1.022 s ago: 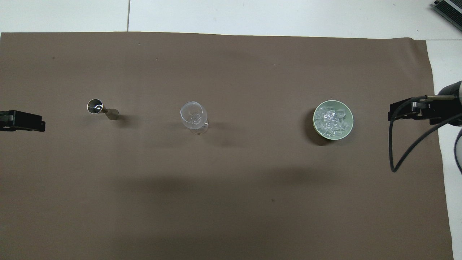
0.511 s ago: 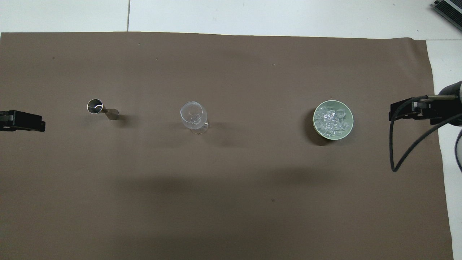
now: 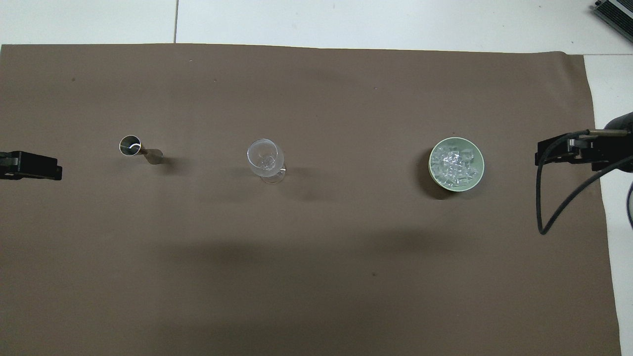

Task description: Pour wine and add ice with both arms

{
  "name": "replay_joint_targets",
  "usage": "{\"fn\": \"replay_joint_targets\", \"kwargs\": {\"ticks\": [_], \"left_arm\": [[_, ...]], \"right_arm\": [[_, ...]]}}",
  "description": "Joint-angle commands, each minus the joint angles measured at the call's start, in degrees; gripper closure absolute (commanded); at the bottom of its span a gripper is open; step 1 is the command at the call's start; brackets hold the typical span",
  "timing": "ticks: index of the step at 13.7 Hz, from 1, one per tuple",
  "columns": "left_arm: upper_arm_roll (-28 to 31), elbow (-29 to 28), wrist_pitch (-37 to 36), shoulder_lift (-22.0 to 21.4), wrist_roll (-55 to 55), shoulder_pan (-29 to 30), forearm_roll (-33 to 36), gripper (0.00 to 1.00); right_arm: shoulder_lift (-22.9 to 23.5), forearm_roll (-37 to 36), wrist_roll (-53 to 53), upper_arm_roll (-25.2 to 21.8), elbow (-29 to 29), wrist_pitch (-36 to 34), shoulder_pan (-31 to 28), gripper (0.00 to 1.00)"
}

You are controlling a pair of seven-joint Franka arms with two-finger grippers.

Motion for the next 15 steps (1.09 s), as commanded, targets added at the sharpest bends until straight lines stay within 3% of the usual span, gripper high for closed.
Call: {"fn": "replay_joint_targets", "kwargs": {"ticks": [1, 15], "left_arm": [[0.1, 0.51, -0.99, -0.19, 0.61, 0.21, -0.01, 0.0], [-0.25, 1.03, -3.45, -1.68, 0.34, 0.64, 0.08, 0.0]], "right_arm": [[0.24, 0.27, -0.81, 0.67, 0.43, 0.08, -1.11, 0.0], [0.24, 0.27, -0.81, 0.67, 0.43, 0.08, -1.11, 0.0]]}}
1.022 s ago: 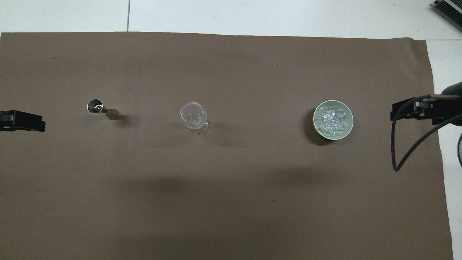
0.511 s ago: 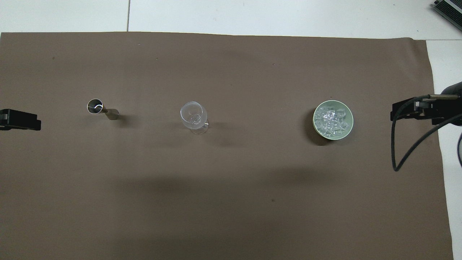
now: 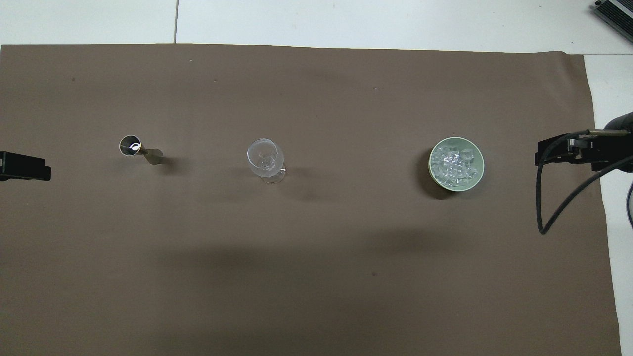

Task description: Pour wine and add ice with both arms

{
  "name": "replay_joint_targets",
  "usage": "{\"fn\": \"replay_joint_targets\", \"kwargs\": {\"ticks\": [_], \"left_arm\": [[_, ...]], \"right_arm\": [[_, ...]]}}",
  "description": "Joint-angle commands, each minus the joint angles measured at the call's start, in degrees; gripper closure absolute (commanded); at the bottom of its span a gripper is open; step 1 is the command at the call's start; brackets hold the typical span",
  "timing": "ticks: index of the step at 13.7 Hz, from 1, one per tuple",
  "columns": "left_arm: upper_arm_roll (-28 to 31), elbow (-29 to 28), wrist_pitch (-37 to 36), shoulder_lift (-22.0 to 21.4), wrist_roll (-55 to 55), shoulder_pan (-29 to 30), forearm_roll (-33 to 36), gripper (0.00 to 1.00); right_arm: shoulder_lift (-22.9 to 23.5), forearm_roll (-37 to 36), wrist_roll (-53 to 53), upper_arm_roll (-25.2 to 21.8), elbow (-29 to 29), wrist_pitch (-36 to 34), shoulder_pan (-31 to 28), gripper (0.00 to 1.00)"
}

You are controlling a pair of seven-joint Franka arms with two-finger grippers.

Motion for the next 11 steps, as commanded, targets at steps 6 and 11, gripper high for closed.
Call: {"fn": "replay_joint_targets", "kwargs": {"ticks": [6, 11], "left_arm": [[0.34, 2.1, -3.44, 0.17, 0.08, 0.67, -0.1, 0.0], [0.16, 2.19, -2.48, 3.51, -2.55, 0.14, -1.23, 0.0]], "right_arm": [[0.24, 0.27, -0.81, 0.67, 0.43, 0.17, -1.11, 0.0], [0.24, 0.27, -0.81, 0.67, 0.43, 0.08, -1.11, 0.0]]}}
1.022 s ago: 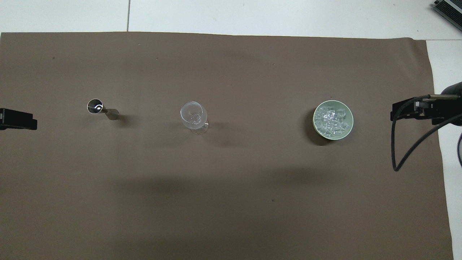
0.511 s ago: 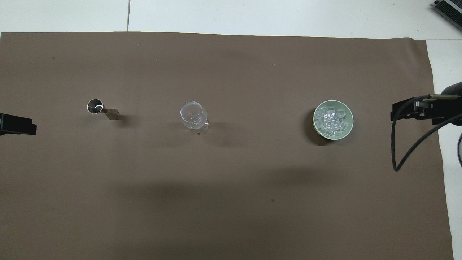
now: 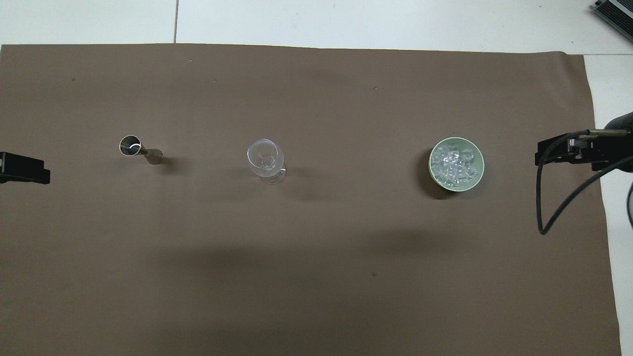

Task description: Pour wine and add ice with both arms

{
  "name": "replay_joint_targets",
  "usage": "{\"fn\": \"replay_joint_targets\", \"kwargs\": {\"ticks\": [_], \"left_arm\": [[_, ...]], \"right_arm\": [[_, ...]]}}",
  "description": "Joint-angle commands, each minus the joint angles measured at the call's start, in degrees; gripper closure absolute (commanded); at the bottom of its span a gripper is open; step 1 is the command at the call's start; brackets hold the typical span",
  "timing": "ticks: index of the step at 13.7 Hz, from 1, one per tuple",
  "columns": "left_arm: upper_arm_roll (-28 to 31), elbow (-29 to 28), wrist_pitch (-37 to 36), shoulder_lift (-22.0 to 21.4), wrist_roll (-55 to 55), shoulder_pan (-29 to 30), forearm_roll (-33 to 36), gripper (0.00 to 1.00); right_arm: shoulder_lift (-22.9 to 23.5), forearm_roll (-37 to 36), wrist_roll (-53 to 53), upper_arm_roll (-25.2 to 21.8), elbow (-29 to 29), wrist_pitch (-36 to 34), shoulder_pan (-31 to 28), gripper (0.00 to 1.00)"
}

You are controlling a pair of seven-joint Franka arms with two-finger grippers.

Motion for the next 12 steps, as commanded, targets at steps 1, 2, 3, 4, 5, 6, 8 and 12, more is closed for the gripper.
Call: {"fn": "replay_joint_targets", "kwargs": {"ticks": [1, 2, 3, 4, 5, 6, 8, 12], "left_arm": [[-0.19, 1.22, -0.46, 1.78, -1.05, -0.04, -2.57, 0.0], [-0.19, 1.22, -0.37, 1.96, -0.96, -0.3, -2.68, 0.0], [-0.45, 1.22, 1.28, 2.48, -0.96, -0.48, -2.94, 0.0], [-0.54, 1.22, 3.12, 3.01, -0.79, -0.74, -3.2, 0.0], [-0.63, 1.48, 3.92, 3.28, -0.18, -0.48, -3.73, 0.0], [-0.63, 1.74, 3.93, 3.8, 0.09, -0.3, -4.25, 0.0], [-0.55, 2.53, 4.11, 4.94, 3.15, 0.05, -4.35, 0.0], [-0.1, 5.96, 4.99, 6.44, 10.55, -0.12, -3.65, 0.0]], "right_arm": [[0.24, 0.27, -0.81, 0.67, 0.43, 0.17, -1.11, 0.0], [0.24, 0.27, -0.81, 0.67, 0.43, 0.17, -1.11, 0.0], [0.24, 0.27, -0.81, 0.67, 0.43, 0.17, -1.11, 0.0], [0.24, 0.27, -0.81, 0.67, 0.43, 0.17, -1.11, 0.0], [0.16, 0.27, -0.81, 0.67, 0.43, 0.17, -1.11, 0.0], [0.24, 0.27, -0.81, 0.67, 0.43, 0.17, -1.11, 0.0], [0.24, 0.27, -0.81, 0.67, 0.43, 0.17, -1.11, 0.0], [0.24, 0.27, -0.81, 0.67, 0.43, 0.17, -1.11, 0.0]]}}
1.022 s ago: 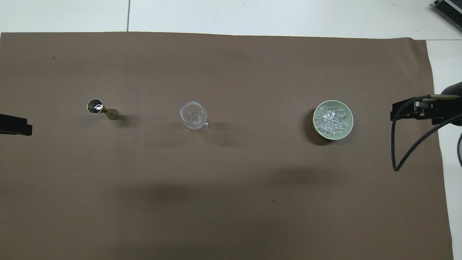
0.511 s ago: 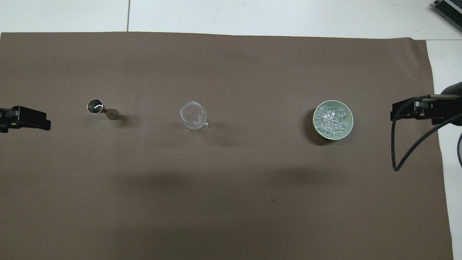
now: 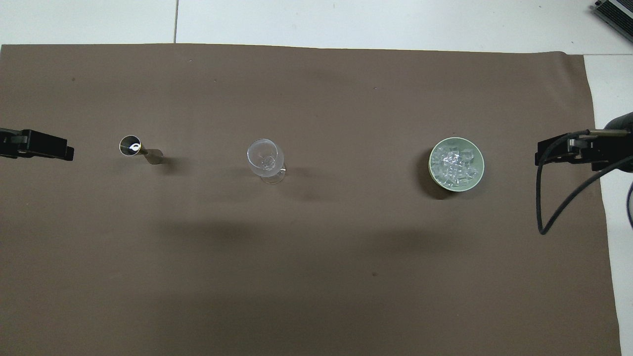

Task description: Pour wine and add ice with both arms

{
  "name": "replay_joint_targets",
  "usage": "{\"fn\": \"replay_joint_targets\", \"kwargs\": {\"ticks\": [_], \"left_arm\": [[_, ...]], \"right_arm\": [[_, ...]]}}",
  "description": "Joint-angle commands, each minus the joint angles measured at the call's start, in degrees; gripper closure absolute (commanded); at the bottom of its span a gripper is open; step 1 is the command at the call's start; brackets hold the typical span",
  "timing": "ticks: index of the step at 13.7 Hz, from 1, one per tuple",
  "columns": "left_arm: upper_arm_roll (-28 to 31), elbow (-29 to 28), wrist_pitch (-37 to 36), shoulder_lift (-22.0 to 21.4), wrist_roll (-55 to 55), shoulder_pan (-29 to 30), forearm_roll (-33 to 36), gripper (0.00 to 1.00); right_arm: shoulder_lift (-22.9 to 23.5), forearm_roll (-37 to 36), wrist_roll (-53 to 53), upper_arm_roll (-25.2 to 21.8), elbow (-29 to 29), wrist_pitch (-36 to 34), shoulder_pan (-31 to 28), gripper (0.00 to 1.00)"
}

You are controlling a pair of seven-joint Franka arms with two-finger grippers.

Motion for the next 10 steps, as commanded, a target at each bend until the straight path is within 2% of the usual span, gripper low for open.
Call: {"fn": "replay_joint_targets", "kwargs": {"ticks": [1, 7, 10], "left_arm": [[0.0, 2.21, 0.28, 1.39, 3.36, -0.41, 0.09, 0.0], [0.0, 1.85, 0.36, 1.57, 3.63, 0.46, 0.18, 0.0], [-0.09, 2.47, 2.39, 4.73, 3.18, -0.59, 0.18, 0.0]], "right_arm": [[0.24, 0.27, -0.81, 0.67, 0.42, 0.16, -1.11, 0.0], [0.24, 0.27, -0.81, 0.67, 0.42, 0.16, -1.11, 0.0], [0.24, 0.27, -0.81, 0.67, 0.42, 0.16, -1.11, 0.0]]}}
